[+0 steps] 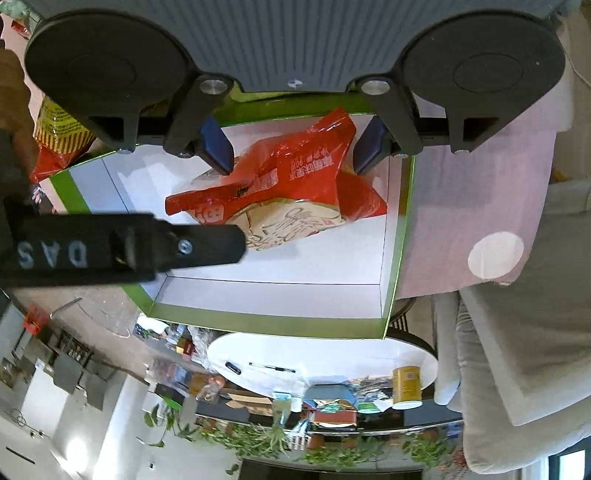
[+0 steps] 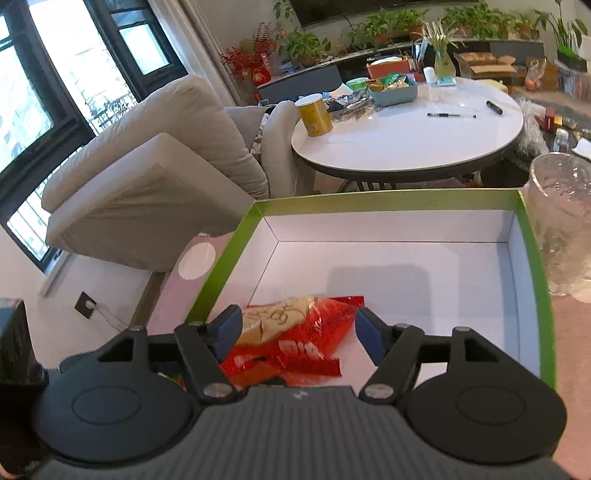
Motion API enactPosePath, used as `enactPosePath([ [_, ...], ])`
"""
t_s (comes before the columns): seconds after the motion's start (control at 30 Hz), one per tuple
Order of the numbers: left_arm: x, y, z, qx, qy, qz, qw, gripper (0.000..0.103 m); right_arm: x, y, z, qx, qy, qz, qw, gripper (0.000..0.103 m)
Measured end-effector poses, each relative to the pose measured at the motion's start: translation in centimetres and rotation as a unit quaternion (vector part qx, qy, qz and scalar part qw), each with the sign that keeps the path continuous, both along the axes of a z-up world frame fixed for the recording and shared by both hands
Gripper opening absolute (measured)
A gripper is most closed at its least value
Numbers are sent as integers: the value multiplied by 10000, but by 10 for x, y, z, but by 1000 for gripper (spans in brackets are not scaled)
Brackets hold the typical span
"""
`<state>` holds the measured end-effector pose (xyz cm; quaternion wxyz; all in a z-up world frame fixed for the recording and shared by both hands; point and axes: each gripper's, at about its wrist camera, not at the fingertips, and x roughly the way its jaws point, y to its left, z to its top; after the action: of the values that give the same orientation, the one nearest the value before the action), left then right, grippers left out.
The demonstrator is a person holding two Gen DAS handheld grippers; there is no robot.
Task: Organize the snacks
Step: 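Open the left gripper to release the bag and withdraw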
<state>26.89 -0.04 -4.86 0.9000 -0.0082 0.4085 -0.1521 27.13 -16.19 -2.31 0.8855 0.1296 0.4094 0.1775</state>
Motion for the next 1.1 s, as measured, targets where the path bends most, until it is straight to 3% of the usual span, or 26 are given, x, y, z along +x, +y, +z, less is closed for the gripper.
enactPosePath([
  [0.3, -22, 1, 5, -179, 35, 328, 9993, 69, -20, -12, 7, -131, -226, -85, 9996, 67],
  [0.47, -47, 4, 27, -99, -208, 309, 9993, 70, -42, -20, 22, -256, -592, -152, 9978, 67],
  [0.63, -89, 10, 49, 193, -803, 567, 9950, 80, -70, -30, 36, -333, -1003, -160, 9943, 67],
  [0.73, -113, 12, 52, 233, -899, 610, 9938, 82, -88, -34, 37, -370, -1144, -71, 9927, 67],
  [1.1, -171, -7, 37, 281, -935, 565, 9936, 85, -141, -48, 12, -460, -993, 96, 9939, 67],
])
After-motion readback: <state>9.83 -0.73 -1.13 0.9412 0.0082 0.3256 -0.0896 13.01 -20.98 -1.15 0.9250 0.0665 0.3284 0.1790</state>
